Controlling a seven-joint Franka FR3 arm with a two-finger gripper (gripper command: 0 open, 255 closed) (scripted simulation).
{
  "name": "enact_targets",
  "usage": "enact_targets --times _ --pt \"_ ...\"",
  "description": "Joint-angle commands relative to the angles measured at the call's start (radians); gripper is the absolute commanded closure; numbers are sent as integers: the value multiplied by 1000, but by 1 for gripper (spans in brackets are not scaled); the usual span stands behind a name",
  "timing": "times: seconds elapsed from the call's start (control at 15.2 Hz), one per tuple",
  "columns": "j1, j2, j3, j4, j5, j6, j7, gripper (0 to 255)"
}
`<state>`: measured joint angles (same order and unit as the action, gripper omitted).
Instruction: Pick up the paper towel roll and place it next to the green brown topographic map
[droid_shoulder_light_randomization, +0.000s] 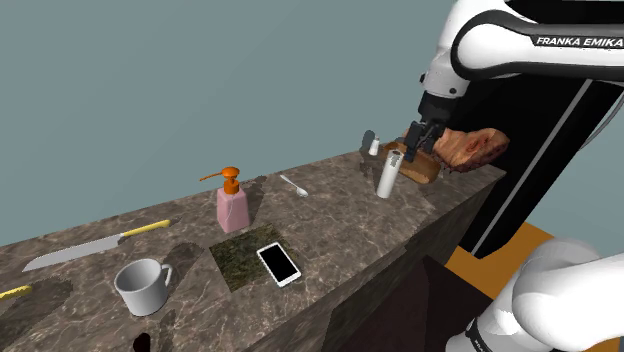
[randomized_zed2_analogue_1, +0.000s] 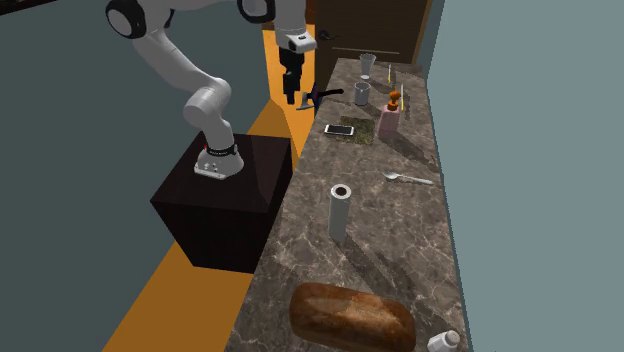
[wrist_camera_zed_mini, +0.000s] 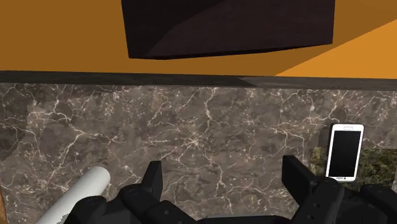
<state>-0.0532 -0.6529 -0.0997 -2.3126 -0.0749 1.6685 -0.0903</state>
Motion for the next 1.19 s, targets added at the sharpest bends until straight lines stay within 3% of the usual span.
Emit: enact_targets --times 0.0,0.59,1.12 --pt "-11 54 -32 16 -15 42 -30 0" --pt "-44 329 -161 149 -26 199 -159 0" --pt "-77 611 -255 348 47 283 -293 0"
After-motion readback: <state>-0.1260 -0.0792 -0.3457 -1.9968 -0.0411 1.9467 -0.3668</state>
